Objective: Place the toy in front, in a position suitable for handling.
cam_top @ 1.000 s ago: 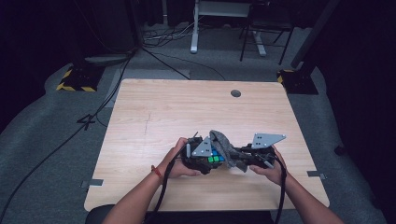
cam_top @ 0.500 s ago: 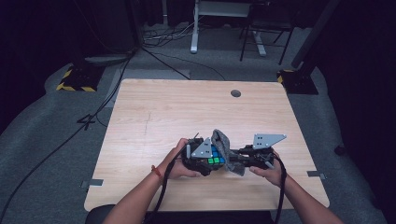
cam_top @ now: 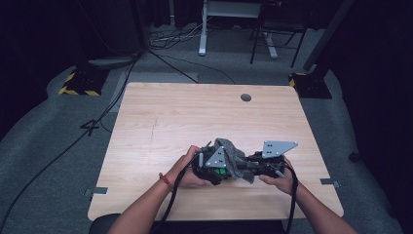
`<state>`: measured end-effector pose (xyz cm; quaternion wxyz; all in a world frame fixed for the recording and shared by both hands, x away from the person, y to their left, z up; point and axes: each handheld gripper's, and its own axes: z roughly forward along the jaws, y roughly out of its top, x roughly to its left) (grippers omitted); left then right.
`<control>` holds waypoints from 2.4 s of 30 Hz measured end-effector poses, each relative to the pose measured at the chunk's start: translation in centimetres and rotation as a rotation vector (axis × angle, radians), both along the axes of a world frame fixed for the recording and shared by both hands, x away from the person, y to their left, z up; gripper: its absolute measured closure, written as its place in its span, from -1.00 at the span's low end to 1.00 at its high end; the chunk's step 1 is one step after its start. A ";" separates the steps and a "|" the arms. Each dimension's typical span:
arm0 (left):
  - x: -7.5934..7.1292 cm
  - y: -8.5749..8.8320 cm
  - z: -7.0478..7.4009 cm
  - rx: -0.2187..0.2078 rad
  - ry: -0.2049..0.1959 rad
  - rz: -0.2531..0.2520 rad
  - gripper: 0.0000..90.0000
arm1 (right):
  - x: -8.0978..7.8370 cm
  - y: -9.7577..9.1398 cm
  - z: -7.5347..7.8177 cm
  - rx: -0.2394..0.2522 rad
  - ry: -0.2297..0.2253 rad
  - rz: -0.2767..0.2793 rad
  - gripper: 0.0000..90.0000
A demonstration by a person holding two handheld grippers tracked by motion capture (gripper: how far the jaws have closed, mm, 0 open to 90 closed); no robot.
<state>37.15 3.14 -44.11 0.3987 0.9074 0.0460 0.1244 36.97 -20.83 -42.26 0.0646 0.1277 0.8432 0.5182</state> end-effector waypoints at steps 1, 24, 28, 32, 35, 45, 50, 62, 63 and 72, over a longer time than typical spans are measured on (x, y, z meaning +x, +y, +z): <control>0.1 0.1 0.1 -0.008 0.002 0.002 -0.25 | 0.0 0.1 -0.1 -0.025 -0.016 -0.009 0.77; -0.3 0.5 1.1 -0.074 0.010 -0.027 -0.25 | 0.1 0.0 0.3 -0.028 -0.035 -0.043 0.76; -0.3 1.0 1.6 -0.108 0.001 -0.021 -0.25 | 0.9 -0.3 -0.8 -0.080 0.013 -0.068 0.76; -0.1 1.6 2.1 -0.125 -0.011 -0.003 -0.25 | 0.8 -0.1 -1.3 -0.114 0.026 -0.049 0.76; 0.2 2.0 2.2 -0.132 -0.009 0.007 -0.25 | 0.3 0.0 -1.0 -0.100 0.016 -0.013 0.76; -0.2 1.0 1.4 -0.072 -0.002 -0.019 -0.25 | -0.7 0.1 0.6 0.002 -0.027 0.027 0.76; -0.5 0.2 1.0 -0.036 -0.004 -0.040 -0.25 | -0.8 0.1 1.0 0.030 -0.033 0.027 0.76; -1.1 1.0 2.0 -0.101 -0.024 -0.053 -0.25 | 0.5 -0.1 -0.4 -0.109 -0.016 -0.070 0.76; -1.1 1.1 2.1 -0.109 -0.027 -0.047 -0.25 | 0.5 -0.1 -0.8 -0.137 -0.018 -0.077 0.76; -0.9 1.2 2.2 -0.141 -0.028 -0.054 -0.26 | 0.6 -0.1 -1.1 -0.103 0.023 -0.043 0.76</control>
